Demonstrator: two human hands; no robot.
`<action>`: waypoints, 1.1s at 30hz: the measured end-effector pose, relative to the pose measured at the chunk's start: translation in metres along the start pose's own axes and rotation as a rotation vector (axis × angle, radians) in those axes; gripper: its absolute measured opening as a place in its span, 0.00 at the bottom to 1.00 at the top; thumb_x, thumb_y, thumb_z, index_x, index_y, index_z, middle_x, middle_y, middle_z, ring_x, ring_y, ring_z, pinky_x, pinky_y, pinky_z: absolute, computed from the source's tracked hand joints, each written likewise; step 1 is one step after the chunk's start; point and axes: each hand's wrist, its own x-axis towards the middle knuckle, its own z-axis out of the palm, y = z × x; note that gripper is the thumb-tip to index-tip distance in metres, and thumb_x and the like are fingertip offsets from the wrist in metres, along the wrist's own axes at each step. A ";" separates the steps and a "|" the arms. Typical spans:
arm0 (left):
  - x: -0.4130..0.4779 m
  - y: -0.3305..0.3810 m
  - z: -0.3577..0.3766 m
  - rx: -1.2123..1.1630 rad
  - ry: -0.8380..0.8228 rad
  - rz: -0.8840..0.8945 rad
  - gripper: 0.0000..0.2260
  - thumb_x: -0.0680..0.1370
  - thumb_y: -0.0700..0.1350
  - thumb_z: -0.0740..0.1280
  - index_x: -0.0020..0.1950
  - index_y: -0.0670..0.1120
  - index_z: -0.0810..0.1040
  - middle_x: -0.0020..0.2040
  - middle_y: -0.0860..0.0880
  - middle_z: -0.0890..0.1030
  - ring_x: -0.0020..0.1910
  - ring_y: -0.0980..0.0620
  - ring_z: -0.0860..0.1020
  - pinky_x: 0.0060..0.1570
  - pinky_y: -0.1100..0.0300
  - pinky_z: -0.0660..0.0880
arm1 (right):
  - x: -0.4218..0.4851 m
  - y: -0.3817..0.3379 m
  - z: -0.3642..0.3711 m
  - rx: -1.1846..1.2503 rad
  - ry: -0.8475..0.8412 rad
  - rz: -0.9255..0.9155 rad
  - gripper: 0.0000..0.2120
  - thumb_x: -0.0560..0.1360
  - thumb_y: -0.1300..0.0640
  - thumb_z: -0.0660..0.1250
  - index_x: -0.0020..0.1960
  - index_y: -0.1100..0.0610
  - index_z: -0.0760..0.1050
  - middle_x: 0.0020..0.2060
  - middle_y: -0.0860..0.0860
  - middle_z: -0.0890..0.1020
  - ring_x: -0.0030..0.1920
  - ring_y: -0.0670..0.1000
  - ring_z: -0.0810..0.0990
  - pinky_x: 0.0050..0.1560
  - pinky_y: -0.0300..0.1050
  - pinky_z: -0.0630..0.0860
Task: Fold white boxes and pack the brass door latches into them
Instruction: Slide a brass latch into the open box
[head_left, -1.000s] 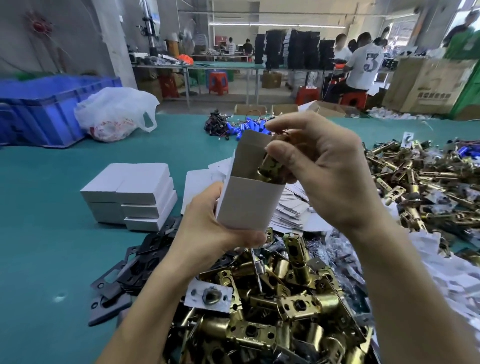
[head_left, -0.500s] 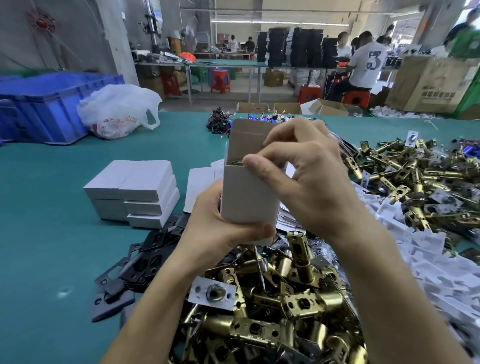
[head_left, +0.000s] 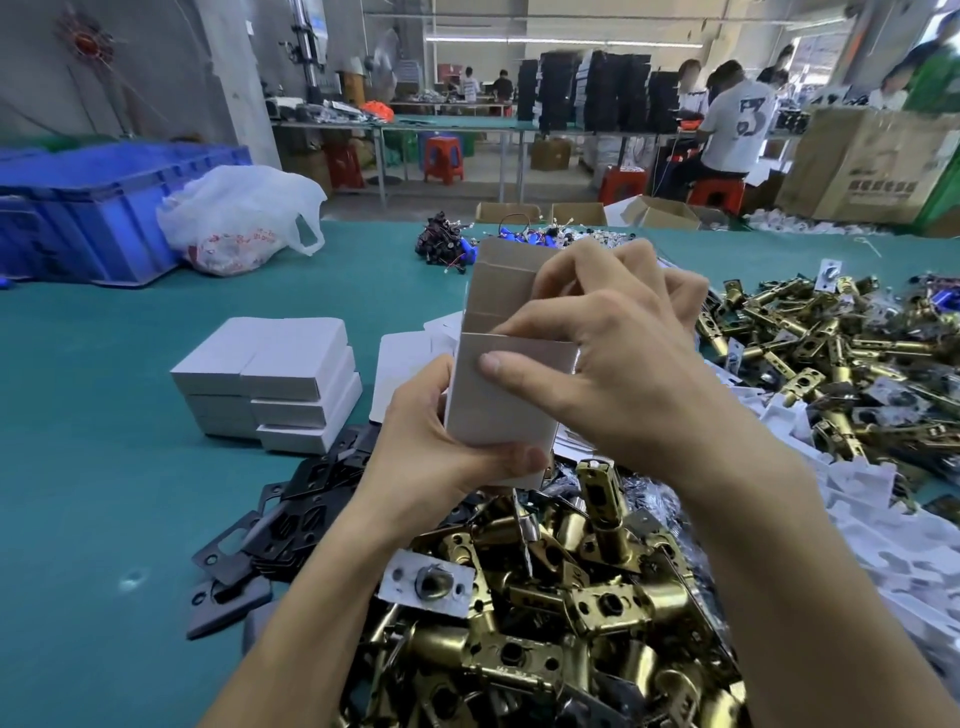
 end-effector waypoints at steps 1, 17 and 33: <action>0.000 -0.001 0.000 -0.019 0.006 -0.001 0.26 0.63 0.37 0.83 0.59 0.42 0.79 0.47 0.40 0.84 0.43 0.46 0.84 0.36 0.53 0.82 | 0.001 0.000 -0.002 -0.031 0.007 0.009 0.15 0.73 0.33 0.64 0.48 0.39 0.83 0.50 0.42 0.71 0.57 0.50 0.63 0.52 0.52 0.54; -0.003 0.006 -0.003 -0.036 0.011 -0.072 0.24 0.60 0.47 0.79 0.55 0.51 0.81 0.45 0.46 0.86 0.44 0.46 0.85 0.35 0.54 0.82 | -0.012 0.014 0.019 0.674 -0.095 0.164 0.13 0.74 0.58 0.74 0.55 0.49 0.75 0.47 0.52 0.82 0.40 0.57 0.84 0.44 0.59 0.81; -0.006 0.002 -0.009 -0.015 0.013 -0.100 0.24 0.64 0.43 0.81 0.57 0.45 0.79 0.44 0.43 0.85 0.38 0.43 0.85 0.33 0.51 0.82 | -0.046 0.057 0.022 0.624 0.157 0.422 0.07 0.79 0.51 0.67 0.51 0.38 0.73 0.47 0.43 0.80 0.44 0.42 0.82 0.37 0.35 0.78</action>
